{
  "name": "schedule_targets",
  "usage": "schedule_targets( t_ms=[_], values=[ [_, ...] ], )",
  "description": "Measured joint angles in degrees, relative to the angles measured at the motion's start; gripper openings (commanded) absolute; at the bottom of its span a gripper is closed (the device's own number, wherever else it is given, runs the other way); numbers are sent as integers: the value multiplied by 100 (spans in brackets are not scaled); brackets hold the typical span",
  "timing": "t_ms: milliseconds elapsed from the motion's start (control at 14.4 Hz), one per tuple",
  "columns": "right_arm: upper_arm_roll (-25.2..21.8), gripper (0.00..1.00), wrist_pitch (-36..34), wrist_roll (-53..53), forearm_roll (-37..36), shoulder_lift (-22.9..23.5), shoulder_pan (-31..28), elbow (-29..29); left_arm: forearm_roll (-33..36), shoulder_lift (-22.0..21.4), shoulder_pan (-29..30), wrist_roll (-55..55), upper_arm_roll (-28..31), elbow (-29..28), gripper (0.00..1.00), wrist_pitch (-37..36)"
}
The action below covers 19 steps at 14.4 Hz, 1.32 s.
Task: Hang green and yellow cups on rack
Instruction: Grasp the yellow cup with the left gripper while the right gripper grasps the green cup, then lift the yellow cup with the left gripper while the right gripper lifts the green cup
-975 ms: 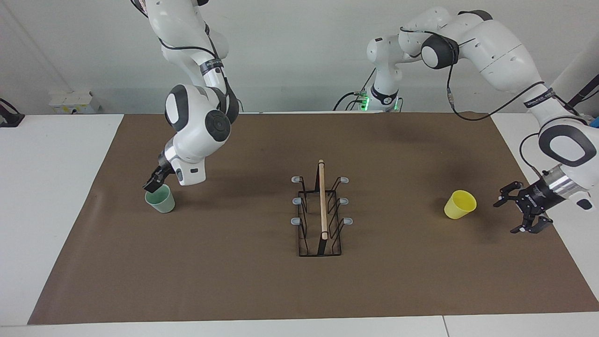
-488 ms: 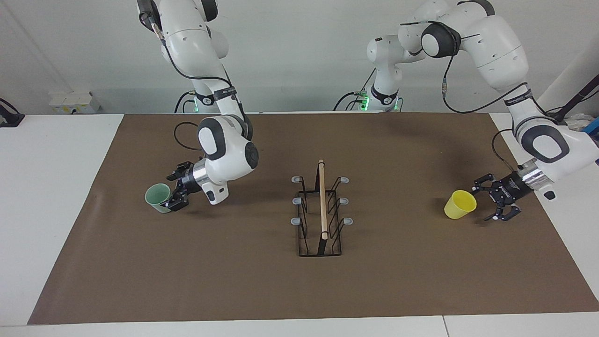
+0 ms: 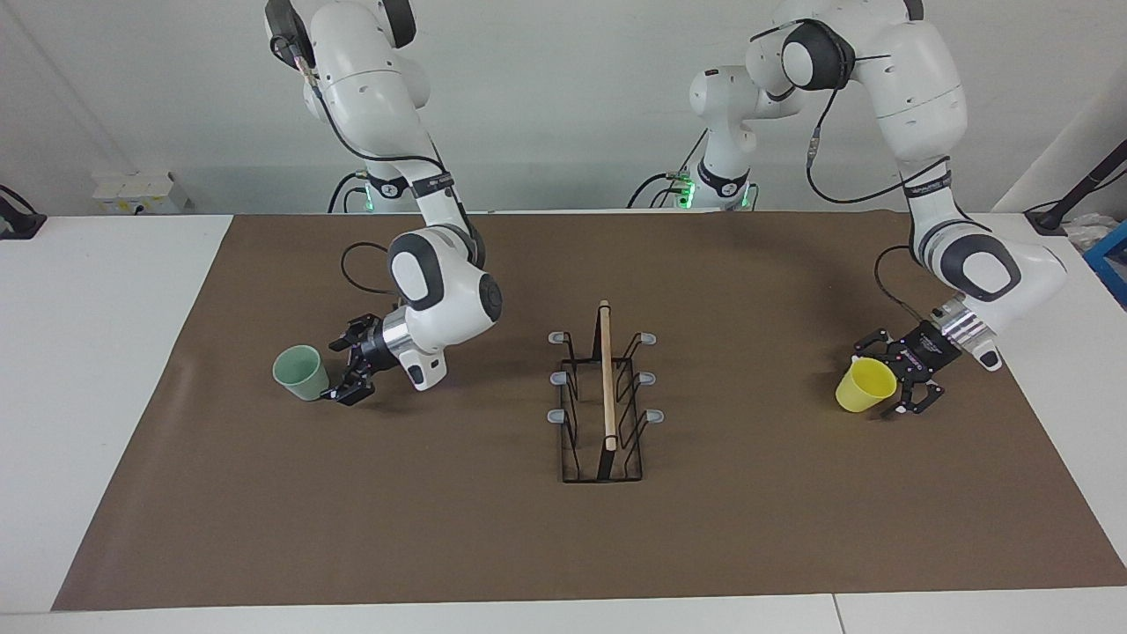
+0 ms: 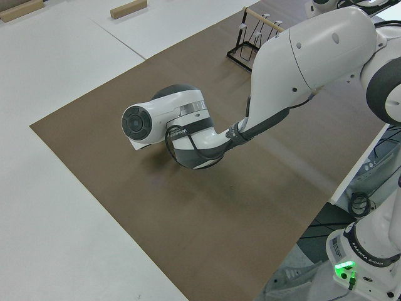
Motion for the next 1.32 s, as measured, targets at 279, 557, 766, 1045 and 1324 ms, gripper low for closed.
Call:
schedule_targets(
  t_ms=[279,557,766,1045,1324],
  values=[
    [-1,100,234,443,-63,98,39,-287,-279,-36,-242,0,-38,-147,100,360],
    [-25,100,313,600,-569,159,25,-513,-300,-203,-365,6,-38,-147,0,415],
    [-39,100,387,686,-1090,176,-44,-761,-300,-295,-464,331,-42,-143,0,466],
    [-49,100,481,698,-1773,176,-244,-1017,-235,-525,-506,643,-33,-9,0,568],
    [-49,100,542,698,-2073,176,-319,-1124,845,-867,-637,594,-45,268,0,846]
  ],
)
